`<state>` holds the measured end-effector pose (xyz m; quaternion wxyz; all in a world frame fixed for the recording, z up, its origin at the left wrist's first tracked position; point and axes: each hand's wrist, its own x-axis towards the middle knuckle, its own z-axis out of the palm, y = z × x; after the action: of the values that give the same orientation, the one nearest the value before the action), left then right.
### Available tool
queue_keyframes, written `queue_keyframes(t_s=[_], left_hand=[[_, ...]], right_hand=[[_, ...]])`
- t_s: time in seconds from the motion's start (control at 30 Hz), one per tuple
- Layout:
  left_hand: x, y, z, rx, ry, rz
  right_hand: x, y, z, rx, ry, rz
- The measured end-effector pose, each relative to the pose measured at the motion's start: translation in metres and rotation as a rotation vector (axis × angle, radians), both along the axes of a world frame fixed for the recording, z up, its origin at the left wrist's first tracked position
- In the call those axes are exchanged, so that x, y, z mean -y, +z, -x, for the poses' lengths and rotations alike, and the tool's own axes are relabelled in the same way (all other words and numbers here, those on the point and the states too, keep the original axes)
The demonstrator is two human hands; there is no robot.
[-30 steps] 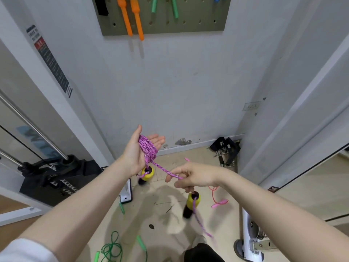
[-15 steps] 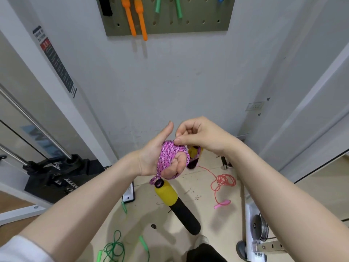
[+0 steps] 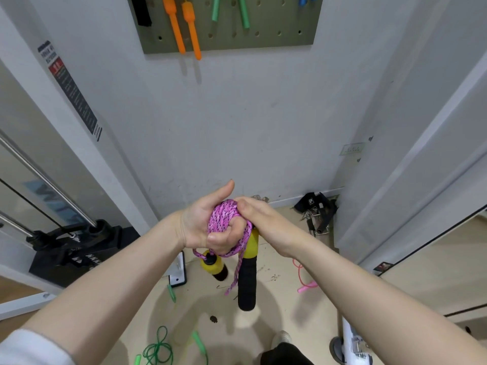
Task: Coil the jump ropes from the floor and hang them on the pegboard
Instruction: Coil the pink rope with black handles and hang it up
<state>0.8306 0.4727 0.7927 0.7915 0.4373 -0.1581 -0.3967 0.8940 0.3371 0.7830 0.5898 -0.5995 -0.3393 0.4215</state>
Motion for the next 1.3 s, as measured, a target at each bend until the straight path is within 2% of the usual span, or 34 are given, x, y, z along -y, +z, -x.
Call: queue_keyframes(t_s=[0.1, 0.17, 0.3, 0.5, 0.63, 0.8, 0.9, 1.03, 1.17, 1.3], left_hand=[[-0.004, -0.001, 0.004, -0.144, 0.14, -0.209], [-0.004, 0.0, 0.006, -0.238, 0.175, -0.235], [-0.001, 0.009, 0.005, -0.21, 0.167, -0.366], [0.01, 0.024, -0.003, -0.317, 0.586, -0.485], [0.003, 0.02, -0.011, -0.246, 0.936, -0.618], [0.005, 0.015, -0.027, -0.087, 1.18, -0.819], [-0.002, 0.019, -0.044, 0.003, 1.324, -0.828], [-0.012, 0.02, -0.071, 0.048, 1.337, -0.781], [-0.02, 0.025, -0.106, 0.119, 1.184, -0.711], [-0.033, 0.04, -0.152, 0.14, 1.06, -0.643]], right_hand=[[0.003, -0.006, -0.002, 0.024, -0.028, -0.02], [0.005, -0.01, -0.005, 0.033, -0.037, -0.027], [0.005, -0.011, -0.008, 0.082, -0.025, -0.023], [-0.004, -0.011, -0.011, -0.062, -0.157, -0.06], [-0.014, -0.012, -0.009, -0.067, -0.25, -0.062], [-0.02, -0.01, -0.021, -0.061, -0.304, -0.076], [-0.021, -0.009, -0.038, 0.011, -0.245, -0.047], [-0.029, -0.005, -0.062, 0.038, -0.283, -0.065], [-0.035, -0.003, -0.106, -0.1, -0.381, -0.107], [-0.046, 0.017, -0.167, -0.085, -0.448, -0.115]])
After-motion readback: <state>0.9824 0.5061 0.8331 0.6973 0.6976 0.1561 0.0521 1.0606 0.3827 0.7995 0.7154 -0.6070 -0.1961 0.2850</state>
